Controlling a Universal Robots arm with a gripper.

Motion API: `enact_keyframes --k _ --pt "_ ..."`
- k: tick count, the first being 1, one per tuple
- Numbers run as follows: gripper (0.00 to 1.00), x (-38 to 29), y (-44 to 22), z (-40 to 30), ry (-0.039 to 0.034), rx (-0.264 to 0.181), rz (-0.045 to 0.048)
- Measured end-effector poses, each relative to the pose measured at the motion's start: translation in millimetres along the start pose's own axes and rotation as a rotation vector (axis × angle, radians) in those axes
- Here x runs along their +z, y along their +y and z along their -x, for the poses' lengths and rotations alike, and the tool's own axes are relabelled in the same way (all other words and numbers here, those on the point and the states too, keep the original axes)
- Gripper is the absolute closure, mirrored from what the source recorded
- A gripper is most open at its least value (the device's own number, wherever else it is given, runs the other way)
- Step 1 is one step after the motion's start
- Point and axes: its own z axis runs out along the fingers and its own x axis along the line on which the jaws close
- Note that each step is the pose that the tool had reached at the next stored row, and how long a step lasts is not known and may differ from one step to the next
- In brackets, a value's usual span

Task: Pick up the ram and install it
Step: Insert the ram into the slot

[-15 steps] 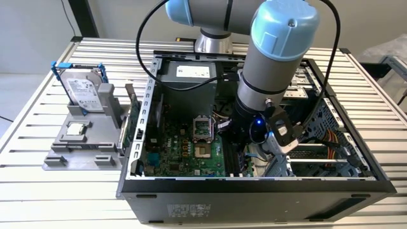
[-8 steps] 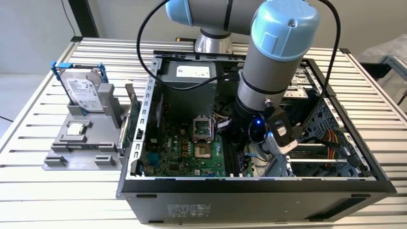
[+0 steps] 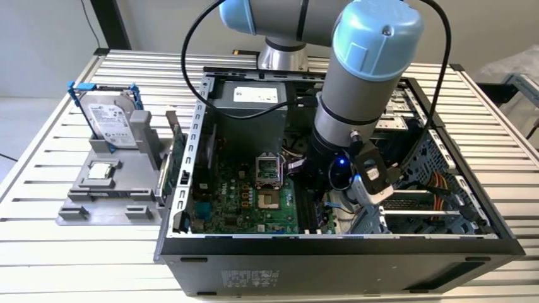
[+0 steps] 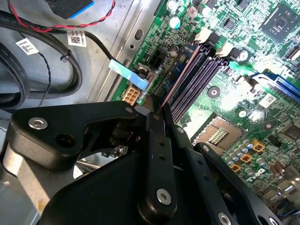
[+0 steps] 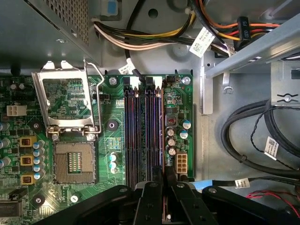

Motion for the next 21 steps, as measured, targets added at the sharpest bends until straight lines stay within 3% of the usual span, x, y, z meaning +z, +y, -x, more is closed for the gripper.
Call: enact_keyframes --k 21 --pt "1.0 -2.8 -0.3 0.6 0.003 -0.01 0.0042"
